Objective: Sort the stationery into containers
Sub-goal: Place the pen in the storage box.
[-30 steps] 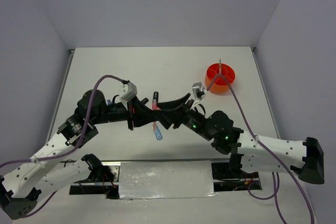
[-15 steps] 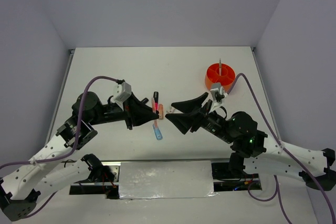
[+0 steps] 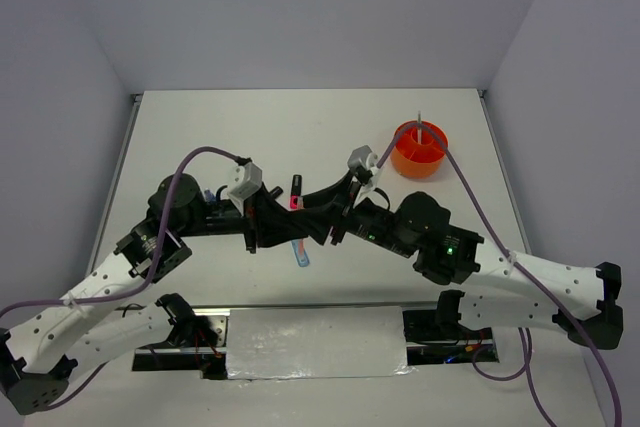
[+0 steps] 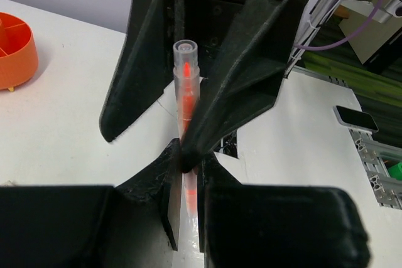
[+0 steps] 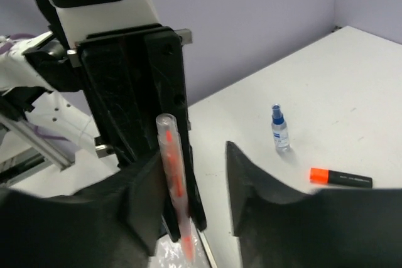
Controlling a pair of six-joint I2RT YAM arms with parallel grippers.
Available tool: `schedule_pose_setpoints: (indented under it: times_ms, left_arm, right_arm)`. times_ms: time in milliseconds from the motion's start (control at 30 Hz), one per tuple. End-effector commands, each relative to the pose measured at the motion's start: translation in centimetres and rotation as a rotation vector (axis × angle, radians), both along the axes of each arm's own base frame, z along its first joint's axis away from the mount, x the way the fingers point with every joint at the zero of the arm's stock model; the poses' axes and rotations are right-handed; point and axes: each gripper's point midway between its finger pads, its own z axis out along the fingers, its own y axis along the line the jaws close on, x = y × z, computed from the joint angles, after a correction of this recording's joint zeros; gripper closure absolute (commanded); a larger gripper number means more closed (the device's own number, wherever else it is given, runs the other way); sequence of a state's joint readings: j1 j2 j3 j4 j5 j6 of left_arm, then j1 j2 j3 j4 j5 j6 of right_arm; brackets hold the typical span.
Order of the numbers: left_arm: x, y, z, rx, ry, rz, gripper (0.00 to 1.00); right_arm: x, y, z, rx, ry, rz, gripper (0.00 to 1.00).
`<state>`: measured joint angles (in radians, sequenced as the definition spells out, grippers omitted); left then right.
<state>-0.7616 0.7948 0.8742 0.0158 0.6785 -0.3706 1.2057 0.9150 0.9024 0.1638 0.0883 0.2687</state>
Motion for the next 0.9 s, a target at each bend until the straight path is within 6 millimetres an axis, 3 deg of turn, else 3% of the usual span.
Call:
schedule_pose_setpoints:
  times_ms: [0, 33, 100, 133, 200, 233, 267, 300, 367, 400, 467, 500, 567, 633, 733, 767, 867]
  left_arm:
    - [-0.5, -0.3, 1.3, -0.035, -0.058, -0.027, 1.0]
    - [-0.4, -0.3, 1.1, -0.03, -0.057, -0.025, 1.0]
    - [-0.4, -0.4, 1.0, -0.022, -0.056, -0.019, 1.0]
    - [-0.3, -0.3, 1.0, -0.021, -0.055, -0.015, 1.0]
    - [-0.1, -0.3, 0.9, -0.015, -0.054, 0.002, 0.97]
    - [0.1, -0.3, 0.9, -0.015, -0.051, 0.013, 0.9]
    - [0.4, -0.2, 1.0, -0.015, -0.047, 0.033, 0.78]
    - [1.3, 0.0, 0.8, -0.006, -0.033, 0.092, 0.48]
    - [2.5, 0.6, 0.6, 0.011, -0.005, 0.184, 0.09]
    - [3.2, 0.9, 0.4, 0.023, 0.011, 0.234, 0.01]
    - [5.0, 2.2, -0.5, 0.081, 0.057, 0.373, 0.01]
    - [5.6, 2.8, -0.9, 0.109, 0.076, 0.424, 0.01]
    - [6.9, 5.0, -2.8, 0.209, 0.136, 0.571, 0.01]
    - [7.6, 7.7, -4.5, 0.313, 0.175, 0.707, 0.01]
    - [7.6, 10.3, -5.9, 0.39, 0.172, 0.797, 0.01]
    - [7.5, 10.6, -7.0, 0.413, 0.173, 0.806, 0.01]
    - [7.1, 10.9, -7.6, 0.378, 0.158, 0.803, 0.01]
  right_arm:
    - [-0.7, 0.5, 2.4, 0.025, -0.047, 0.043, 0.56]
    - [-0.7, 0.6, 2.4, 0.025, -0.048, 0.043, 0.69]
    - [-0.6, 0.5, 2.3, 0.028, -0.048, 0.038, 0.8]
    - [-0.6, 0.5, 2.3, 0.03, -0.047, 0.039, 0.9]
    - [-0.3, 0.2, 2.1, 0.025, -0.043, 0.019, 1.0]
    - [-0.2, 0.0, 2.0, 0.022, -0.04, 0.011, 1.0]
    - [0.3, -0.3, 2.0, 0.021, -0.045, -0.014, 1.0]
    - [0.7, -0.6, 1.6, 0.006, -0.047, -0.038, 1.0]
    - [2.7, -1.9, 1.0, -0.022, -0.054, -0.128, 1.0]
    - [4.0, -2.8, 0.5, -0.043, -0.052, -0.184, 1.0]
    - [6.1, -4.8, -0.3, -0.064, -0.05, -0.272, 1.0]
    - [8.9, -7.0, -0.7, -0.079, -0.043, -0.379, 1.0]
    - [12.5, -11.2, -1.5, -0.098, -0.042, -0.552, 1.0]
    - [14.9, -14.3, -2.2, -0.132, -0.059, -0.686, 1.0]
    - [19.4, -20.6, -3.0, -0.198, -0.057, -0.987, 1.0]
    - [20.9, -24.1, -2.6, -0.181, -0.052, -1.138, 1.0]
    - [23.7, -27.1, -2.4, -0.141, -0.03, -1.247, 1.0]
